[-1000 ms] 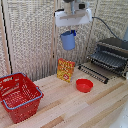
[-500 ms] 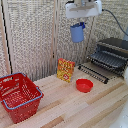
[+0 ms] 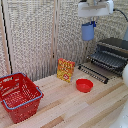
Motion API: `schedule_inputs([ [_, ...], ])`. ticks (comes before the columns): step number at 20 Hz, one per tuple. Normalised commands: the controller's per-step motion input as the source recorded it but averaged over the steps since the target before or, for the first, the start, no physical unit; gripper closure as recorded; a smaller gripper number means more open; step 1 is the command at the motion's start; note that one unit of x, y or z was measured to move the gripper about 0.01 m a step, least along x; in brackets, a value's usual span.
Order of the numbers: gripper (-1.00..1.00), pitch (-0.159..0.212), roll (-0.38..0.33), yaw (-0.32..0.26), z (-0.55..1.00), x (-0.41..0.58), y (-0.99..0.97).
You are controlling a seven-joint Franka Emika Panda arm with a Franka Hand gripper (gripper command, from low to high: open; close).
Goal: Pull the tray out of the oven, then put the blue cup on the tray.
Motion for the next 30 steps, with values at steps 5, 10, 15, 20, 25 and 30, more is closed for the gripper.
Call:
schedule_inputs([
  [5,1.0,0.0,0.011,-0.055,0.03,0.112,-0.99],
  [10,1.0,0.005,0.0,-0.066,0.02,0.063,-0.98],
  [15,1.0,0.08,0.004,-0.066,-0.01,0.061,-0.91],
  [20,1.0,0.057,0.002,-0.022,-0.17,0.024,-0.62],
  [25,1.0,0.012,0.021,0.0,-0.21,0.095,-0.48],
  [30,1.0,0.007,0.0,0.0,-0.27,0.078,-0.34],
])
